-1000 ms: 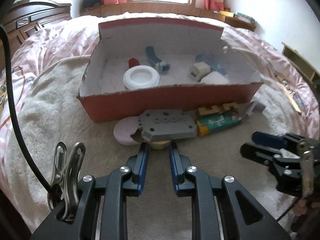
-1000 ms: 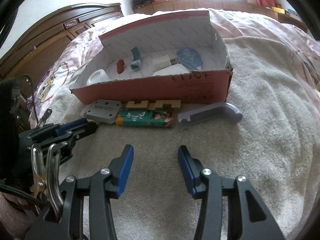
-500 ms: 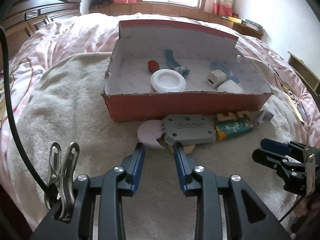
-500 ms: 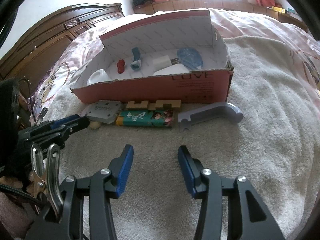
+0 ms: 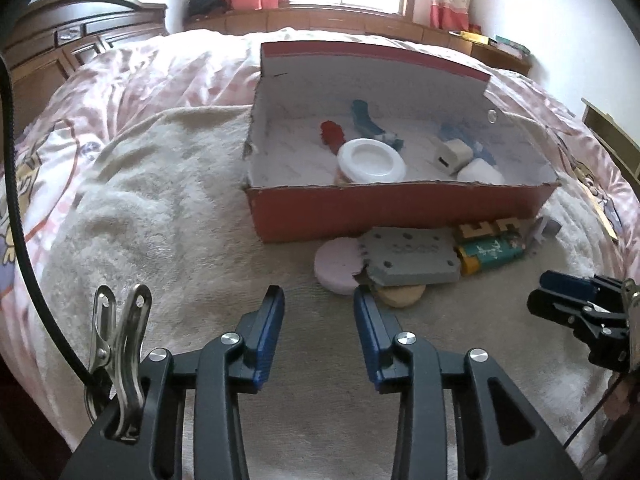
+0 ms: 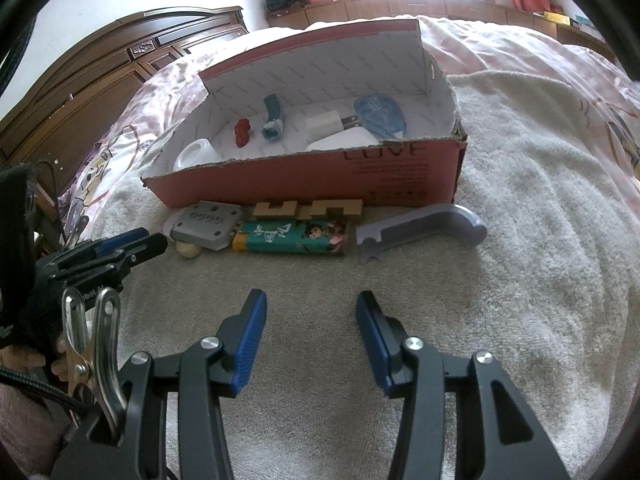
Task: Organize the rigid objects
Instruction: 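Move both grippers back toward the white curved piece and green tube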
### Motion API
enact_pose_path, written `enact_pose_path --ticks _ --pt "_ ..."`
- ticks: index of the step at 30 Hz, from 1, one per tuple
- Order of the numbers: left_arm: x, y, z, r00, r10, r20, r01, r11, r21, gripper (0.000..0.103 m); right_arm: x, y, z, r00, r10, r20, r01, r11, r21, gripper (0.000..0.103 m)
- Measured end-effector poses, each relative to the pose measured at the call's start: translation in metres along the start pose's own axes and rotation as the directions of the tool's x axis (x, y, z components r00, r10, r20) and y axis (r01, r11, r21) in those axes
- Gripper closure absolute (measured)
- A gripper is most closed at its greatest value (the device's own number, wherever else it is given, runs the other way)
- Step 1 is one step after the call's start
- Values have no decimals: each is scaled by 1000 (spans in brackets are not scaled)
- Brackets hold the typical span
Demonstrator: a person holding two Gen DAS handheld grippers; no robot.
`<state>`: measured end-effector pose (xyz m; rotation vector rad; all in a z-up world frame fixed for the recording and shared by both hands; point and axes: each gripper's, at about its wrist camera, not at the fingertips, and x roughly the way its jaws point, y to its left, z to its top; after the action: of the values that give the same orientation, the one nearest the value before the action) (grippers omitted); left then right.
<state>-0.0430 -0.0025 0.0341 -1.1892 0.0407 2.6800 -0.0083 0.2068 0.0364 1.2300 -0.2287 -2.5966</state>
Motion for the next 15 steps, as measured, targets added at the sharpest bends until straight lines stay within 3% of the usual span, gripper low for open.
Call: enact_pose_path --ticks 8,15 --pt "14 -15 11 999 -32 2 32 996 78 66 0 1 0 1000 -3 0 3 1000 -4 54" --pt "29 -27 20 1000 -9 -7 10 990 139 66 2 2 -1 1000 -1 2 1 1000 -8 52"
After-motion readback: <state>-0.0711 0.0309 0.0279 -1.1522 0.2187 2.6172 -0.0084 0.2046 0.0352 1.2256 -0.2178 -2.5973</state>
